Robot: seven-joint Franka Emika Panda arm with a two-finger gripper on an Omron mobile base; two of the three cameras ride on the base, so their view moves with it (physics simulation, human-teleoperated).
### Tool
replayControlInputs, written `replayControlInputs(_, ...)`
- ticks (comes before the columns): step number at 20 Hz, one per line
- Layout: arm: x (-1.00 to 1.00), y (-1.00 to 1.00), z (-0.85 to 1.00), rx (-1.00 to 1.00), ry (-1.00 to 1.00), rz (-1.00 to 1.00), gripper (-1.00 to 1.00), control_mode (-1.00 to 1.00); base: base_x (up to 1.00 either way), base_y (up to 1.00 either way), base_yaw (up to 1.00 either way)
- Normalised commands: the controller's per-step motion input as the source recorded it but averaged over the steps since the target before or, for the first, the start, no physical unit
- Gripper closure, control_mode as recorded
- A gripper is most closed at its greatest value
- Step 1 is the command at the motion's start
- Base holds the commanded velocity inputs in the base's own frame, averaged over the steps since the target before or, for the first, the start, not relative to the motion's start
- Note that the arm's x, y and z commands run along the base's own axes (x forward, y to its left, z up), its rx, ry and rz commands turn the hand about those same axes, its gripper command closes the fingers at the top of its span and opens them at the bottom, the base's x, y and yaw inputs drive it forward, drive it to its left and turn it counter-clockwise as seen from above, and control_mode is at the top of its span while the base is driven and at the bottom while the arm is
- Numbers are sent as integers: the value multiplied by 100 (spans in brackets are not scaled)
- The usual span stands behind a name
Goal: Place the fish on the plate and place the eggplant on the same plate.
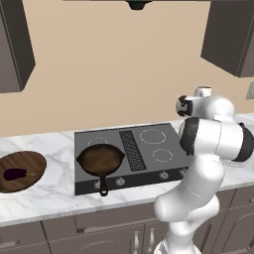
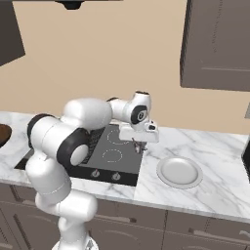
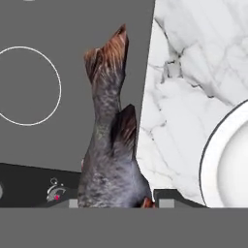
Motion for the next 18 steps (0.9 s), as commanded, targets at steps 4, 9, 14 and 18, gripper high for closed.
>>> replayControlInputs(4, 0, -100, -29, 8, -3, -14, 100, -100, 0, 0, 0)
replayControlInputs(9, 23, -100, -47, 4, 1, -7, 100, -100, 0, 0, 0)
replayControlInputs(14, 26, -96, -38, -1, 9, -7, 100, -100, 0, 0, 0)
replayControlInputs(18, 18, -79, -44, -3, 6, -7, 100, -100, 0, 0, 0)
